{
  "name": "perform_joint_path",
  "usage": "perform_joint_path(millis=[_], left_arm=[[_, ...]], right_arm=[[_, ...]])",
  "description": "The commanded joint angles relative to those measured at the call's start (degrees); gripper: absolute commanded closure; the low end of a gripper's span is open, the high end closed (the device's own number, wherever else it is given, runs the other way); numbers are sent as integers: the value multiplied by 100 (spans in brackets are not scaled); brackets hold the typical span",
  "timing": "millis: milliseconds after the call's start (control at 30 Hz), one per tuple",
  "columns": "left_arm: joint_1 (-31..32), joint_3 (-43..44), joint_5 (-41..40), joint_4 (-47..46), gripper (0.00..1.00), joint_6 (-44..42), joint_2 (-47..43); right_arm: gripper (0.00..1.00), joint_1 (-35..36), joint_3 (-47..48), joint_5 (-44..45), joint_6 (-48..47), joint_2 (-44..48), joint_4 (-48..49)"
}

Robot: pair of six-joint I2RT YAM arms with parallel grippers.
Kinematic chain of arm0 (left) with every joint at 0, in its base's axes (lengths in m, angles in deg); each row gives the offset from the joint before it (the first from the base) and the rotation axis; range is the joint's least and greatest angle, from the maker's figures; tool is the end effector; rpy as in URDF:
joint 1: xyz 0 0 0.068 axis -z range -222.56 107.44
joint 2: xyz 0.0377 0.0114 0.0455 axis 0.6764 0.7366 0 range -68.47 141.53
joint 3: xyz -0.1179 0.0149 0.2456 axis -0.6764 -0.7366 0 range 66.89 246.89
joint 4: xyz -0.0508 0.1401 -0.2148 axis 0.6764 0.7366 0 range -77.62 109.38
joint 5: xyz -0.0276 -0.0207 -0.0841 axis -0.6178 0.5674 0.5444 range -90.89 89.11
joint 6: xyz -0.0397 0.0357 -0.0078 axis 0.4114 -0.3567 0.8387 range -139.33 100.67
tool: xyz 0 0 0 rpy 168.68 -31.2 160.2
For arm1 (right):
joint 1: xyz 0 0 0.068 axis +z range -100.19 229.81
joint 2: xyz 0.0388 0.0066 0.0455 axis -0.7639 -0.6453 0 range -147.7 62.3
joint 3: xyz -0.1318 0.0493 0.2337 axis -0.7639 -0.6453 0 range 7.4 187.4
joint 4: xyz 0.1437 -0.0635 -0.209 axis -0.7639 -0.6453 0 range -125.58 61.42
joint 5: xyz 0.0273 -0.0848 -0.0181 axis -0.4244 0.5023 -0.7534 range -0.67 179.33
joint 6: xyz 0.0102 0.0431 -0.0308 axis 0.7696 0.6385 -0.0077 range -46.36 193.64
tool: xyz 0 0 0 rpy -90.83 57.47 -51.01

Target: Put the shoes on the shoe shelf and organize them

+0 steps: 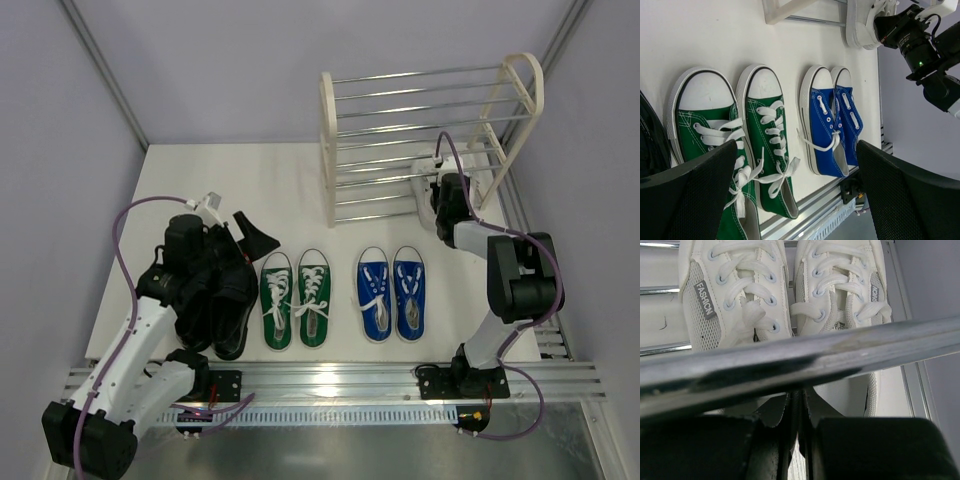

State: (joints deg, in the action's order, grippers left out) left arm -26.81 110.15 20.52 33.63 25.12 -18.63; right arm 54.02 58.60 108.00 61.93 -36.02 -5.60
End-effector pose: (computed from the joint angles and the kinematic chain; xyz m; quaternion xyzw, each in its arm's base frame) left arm 0.1839 -0.0653 0.2967 -0.1156 0.8390 -0.3920 0.3591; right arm 0.3670 0.0155 0.1919 -0.0274 0.8324 -0.1709 0.5264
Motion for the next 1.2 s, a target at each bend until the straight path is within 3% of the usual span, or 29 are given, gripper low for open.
perform_joint_path(millis=[0, 67, 233, 333, 633, 800, 967, 1100, 1167], left_arm=[[16, -37, -67, -210, 0, -103, -133], [16, -55, -84, -227, 0, -94, -150], [16, -81, -84, -210, 0, -76, -186], [16, -99, -93, -210, 0, -68, -221], [16, -134, -93, -271, 0, -15, -256], [25, -125, -93, -262, 0, -6, -230], [25, -108, 12, -236, 0, 38, -142], [16, -46, 118, -113, 0, -23, -54], [25, -3, 109, -60, 0, -76, -45]], right_arm=[[96, 1, 189, -170, -25, 77, 1393], [95, -7, 206, -189, 80, 24, 1420], [57, -8, 198, -154, 309, 85, 1253], [48, 1, -30, -110, 493, 331, 1375], [41, 176, -540, 48, 1398, 1622, 806], [40, 607, -453, 224, 2319, 2475, -933], [39, 1477, -865, -144, 2909, 3660, -2542], [34, 1863, -1296, -1067, 3735, 4426, -3597], [33, 2223, -1533, -841, 4069, 4837, -4334]])
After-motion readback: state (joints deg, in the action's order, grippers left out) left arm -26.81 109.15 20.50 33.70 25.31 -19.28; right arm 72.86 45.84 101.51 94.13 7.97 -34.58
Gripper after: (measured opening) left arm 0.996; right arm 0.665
